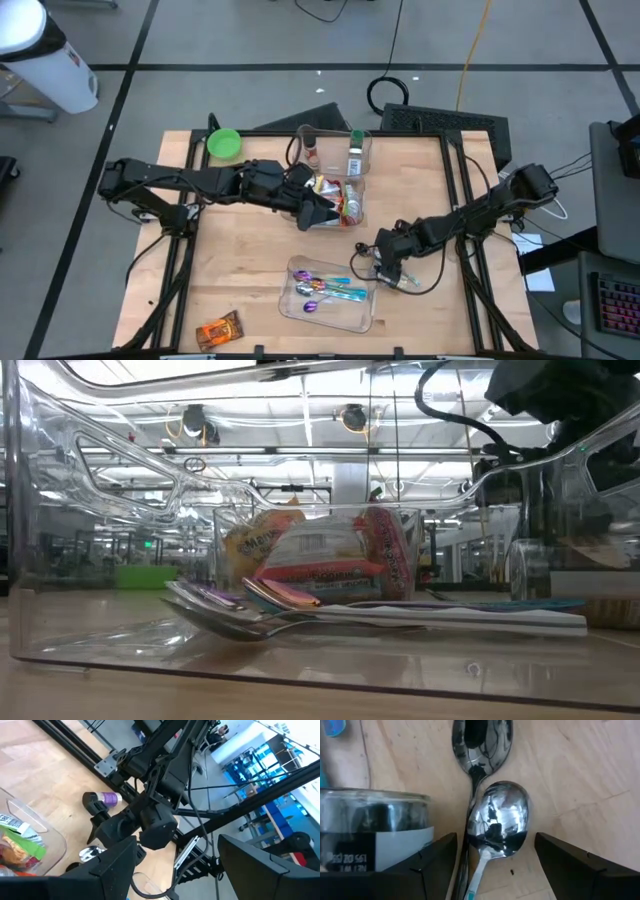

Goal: Pick & Place Food Item
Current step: Put the black spoon into the bottom transparent bin

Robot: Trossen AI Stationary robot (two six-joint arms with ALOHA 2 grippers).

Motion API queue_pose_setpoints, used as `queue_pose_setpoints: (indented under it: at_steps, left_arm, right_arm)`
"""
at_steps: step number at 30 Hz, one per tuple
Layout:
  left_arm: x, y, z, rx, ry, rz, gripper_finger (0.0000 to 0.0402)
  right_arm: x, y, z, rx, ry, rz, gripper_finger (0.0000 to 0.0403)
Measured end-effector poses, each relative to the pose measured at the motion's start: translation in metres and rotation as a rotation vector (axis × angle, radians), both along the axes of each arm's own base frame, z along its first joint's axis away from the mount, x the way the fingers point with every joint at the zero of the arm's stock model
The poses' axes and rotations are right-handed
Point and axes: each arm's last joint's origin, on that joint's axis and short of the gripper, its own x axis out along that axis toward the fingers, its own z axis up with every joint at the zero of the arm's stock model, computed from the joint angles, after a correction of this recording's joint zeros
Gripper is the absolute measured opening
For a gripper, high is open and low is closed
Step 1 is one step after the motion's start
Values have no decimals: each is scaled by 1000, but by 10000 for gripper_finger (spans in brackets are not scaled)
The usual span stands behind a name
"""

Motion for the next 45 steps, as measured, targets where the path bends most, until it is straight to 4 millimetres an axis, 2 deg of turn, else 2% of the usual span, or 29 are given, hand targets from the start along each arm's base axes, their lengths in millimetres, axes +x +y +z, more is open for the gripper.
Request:
queue_pose_setpoints:
  at_steps: [3, 6, 10, 17, 19, 26, 32, 38, 45]
  left_arm:
    - [0, 0, 1, -3, -4, 3, 280]
    - [0, -1, 1, -4, -9, 1, 280]
    - [0, -2, 1, 3, -12, 1, 280]
    - [0, -2, 1, 42, -13, -1, 280]
    - [0, -2, 1, 61, -15, -3, 280]
    - [-1, 1, -2, 150, 4, -15, 280]
    - [0, 9, -2, 196, -2, -12, 280]
    - [0, 23, -2, 191, -9, -56, 280]
    - [-1, 29, -2, 217, -9, -76, 280]
  right_arm:
    - [-2, 0, -2, -22, 20, -22, 255]
    - [-3, -1, 2, -26, 1, -19, 228]
    - [-6, -4, 9, -19, -16, -21, 162]
    - [-9, -14, 32, 0, -114, -21, 20]
    - [-10, -16, 40, 5, -157, -16, 8]
    - [-14, -36, 61, 9, -240, -52, 4]
    - [-17, -47, 62, 78, -198, 30, 29]
    - [-21, -49, 60, 137, -147, 130, 94]
    - [-19, -51, 56, -1, -145, 189, 180]
